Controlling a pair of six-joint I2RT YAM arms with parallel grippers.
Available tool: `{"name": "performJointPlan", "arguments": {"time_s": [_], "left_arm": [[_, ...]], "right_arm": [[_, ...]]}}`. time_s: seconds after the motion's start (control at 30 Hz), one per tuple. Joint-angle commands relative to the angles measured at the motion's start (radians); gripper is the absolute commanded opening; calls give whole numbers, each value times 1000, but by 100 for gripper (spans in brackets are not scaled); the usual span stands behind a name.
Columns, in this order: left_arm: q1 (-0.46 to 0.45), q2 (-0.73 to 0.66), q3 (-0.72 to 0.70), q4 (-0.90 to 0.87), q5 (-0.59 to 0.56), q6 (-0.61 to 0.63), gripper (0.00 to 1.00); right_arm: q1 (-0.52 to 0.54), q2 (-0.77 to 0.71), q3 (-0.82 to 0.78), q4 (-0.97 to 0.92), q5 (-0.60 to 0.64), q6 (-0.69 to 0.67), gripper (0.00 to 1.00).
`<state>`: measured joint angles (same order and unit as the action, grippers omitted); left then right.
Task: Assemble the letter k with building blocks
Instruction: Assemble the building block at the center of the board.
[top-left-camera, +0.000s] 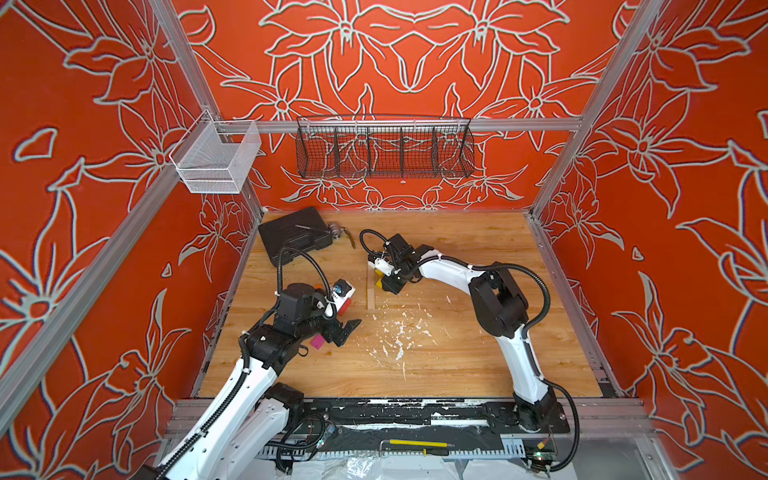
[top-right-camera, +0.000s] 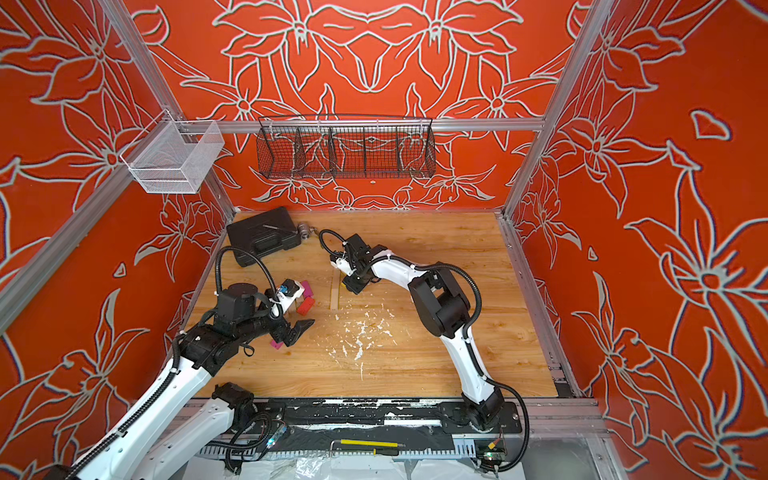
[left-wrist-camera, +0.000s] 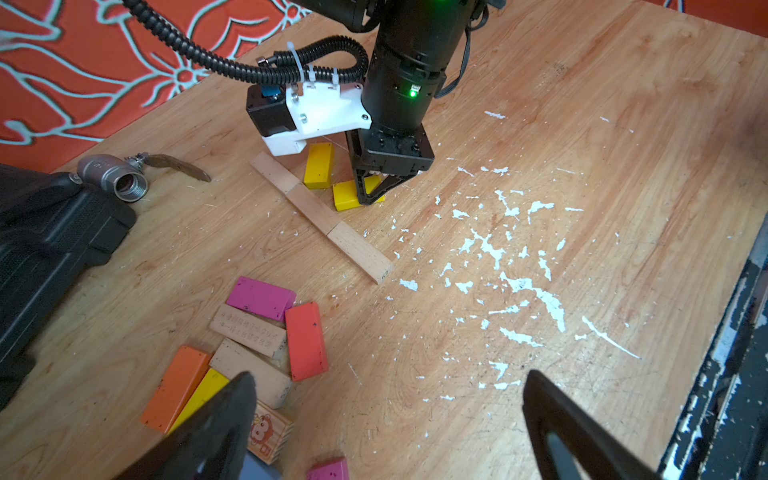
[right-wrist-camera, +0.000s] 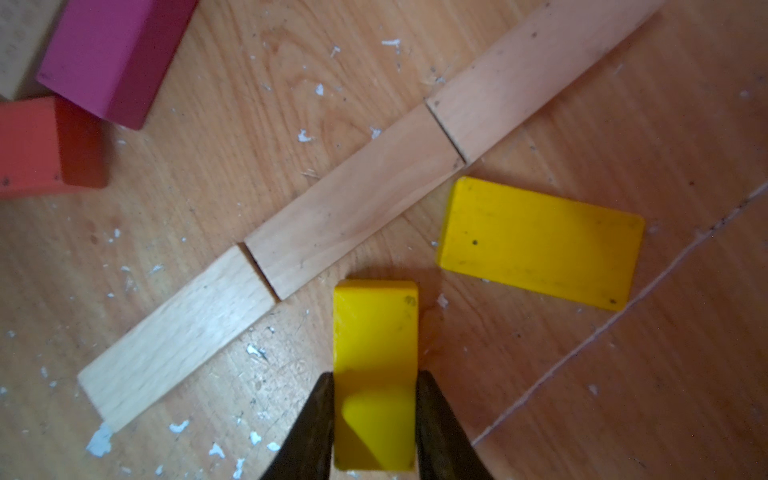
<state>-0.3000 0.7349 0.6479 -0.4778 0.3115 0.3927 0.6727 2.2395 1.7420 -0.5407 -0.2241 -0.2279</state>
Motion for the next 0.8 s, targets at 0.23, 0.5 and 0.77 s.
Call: {"name": "performJointPlan", "arguments": {"time_s": [0.23,0.5,0.77], "left_arm": [[9,-8,15,0,15,15,97],[10,-13,15,-1,14,15,97],[10,-14,15,-1,14,15,97]], "right_arm": [[-7,31,55,-27,-1,-9,32],[-6,42,66,-31,-1,-5,34],[-7,42,65,-30,-1,-1,39]]}}
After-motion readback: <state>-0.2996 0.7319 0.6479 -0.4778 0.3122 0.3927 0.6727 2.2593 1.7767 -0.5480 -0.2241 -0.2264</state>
